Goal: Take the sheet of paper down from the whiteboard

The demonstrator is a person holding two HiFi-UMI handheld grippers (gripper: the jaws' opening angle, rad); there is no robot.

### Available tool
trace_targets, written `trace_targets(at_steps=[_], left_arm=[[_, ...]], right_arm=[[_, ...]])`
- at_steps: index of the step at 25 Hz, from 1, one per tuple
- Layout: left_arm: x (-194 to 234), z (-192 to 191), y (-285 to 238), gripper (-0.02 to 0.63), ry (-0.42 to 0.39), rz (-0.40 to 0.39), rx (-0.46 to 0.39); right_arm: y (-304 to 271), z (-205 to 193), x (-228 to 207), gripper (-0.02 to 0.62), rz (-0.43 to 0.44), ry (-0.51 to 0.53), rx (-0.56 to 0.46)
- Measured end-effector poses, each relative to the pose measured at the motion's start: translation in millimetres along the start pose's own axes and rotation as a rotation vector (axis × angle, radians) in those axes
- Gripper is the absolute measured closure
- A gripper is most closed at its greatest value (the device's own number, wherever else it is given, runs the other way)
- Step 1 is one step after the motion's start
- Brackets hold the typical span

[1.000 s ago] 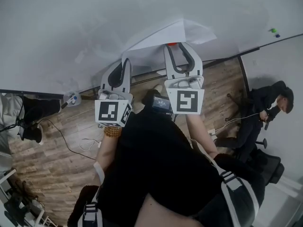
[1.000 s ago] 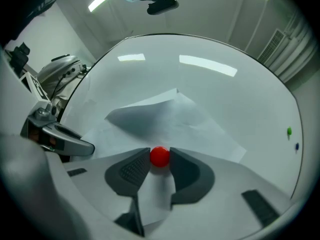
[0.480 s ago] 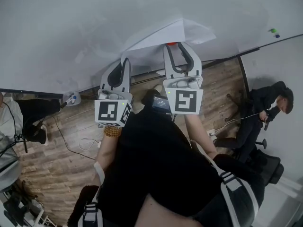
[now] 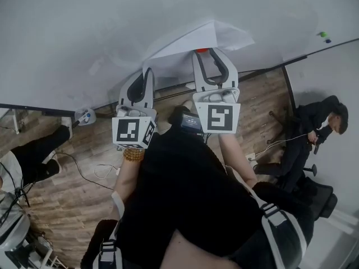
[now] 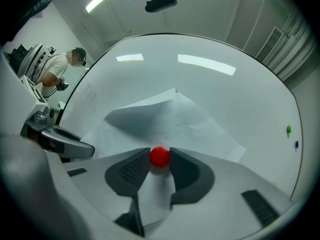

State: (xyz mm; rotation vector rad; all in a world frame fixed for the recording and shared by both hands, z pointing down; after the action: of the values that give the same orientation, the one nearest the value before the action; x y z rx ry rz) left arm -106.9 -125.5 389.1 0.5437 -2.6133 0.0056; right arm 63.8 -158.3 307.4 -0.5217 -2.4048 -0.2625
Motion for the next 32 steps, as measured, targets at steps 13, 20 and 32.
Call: trace_targets(at_steps=[13, 20, 32], left_arm=[[-0.7, -4.2, 1.5, 0.595, -0.011, 0.0, 0.018], [-0.4, -5.4, 1.3, 0.595, -0.007, -0.006, 0.016], [0.7, -7.3, 1.2, 0.595, -0.002, -0.008, 0.013]], right_arm=[[-0.5, 1.2, -0.8, 0.477, 0.011, -0.023, 0.002], [-0.9, 1.2, -1.5, 0.477, 0.01, -0.033, -0.002], [-0.9, 1.5, -1.6, 0.477, 0.017, -0.051, -0.003]])
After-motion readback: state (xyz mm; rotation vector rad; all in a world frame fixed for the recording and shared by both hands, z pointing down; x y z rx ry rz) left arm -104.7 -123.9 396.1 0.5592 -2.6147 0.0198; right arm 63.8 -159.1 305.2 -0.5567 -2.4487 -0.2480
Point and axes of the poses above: the fingertips, and each gripper's own axes: y backward along the fingers, x to its left, z out of its top, the point moved 7 cm from there along y, backward along the fingers, and after that the axes turned 15 degrees about y, right-handed, at the moved point
